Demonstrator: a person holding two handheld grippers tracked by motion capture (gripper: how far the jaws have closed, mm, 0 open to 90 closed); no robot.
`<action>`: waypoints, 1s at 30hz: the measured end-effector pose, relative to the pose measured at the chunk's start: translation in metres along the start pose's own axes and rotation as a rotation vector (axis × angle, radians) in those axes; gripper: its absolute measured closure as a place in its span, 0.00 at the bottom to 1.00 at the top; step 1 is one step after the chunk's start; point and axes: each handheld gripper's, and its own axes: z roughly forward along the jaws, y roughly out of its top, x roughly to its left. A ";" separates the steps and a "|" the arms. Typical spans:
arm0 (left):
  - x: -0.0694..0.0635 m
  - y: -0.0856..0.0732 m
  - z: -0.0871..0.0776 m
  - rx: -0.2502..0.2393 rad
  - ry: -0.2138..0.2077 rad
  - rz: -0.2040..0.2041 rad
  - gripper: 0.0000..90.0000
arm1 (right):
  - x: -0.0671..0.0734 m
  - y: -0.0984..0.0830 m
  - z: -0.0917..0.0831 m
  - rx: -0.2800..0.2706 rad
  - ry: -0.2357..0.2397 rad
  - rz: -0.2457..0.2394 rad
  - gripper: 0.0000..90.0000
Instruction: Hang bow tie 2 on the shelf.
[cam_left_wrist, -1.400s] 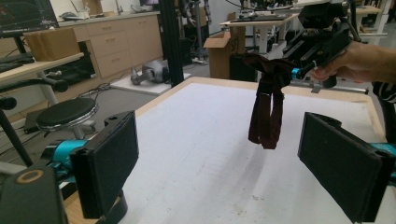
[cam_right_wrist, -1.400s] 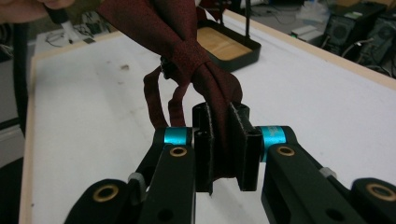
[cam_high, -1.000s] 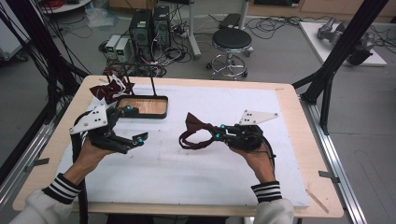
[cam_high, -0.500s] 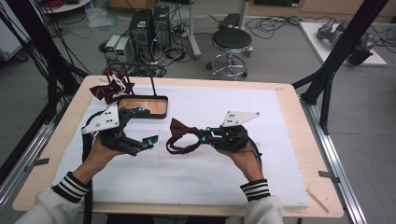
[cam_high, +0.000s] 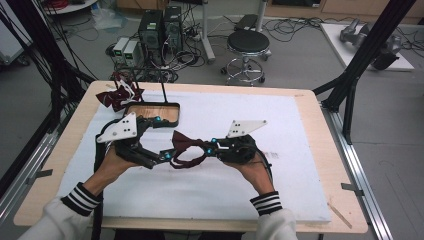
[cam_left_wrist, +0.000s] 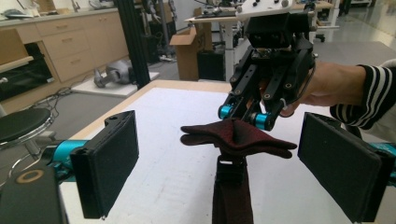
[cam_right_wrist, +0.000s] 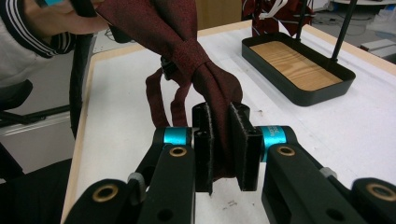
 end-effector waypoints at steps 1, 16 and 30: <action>0.000 0.000 0.001 0.003 -0.002 -0.002 0.15 | 0.000 0.000 0.001 0.001 0.004 0.001 0.90; 0.002 -0.003 0.011 0.066 -0.086 -0.006 0.34 | 0.001 0.001 0.003 0.006 0.005 -0.019 0.89; 0.004 -0.002 0.011 0.105 -0.111 -0.009 0.51 | 0.002 0.001 0.003 0.032 0.002 -0.026 0.89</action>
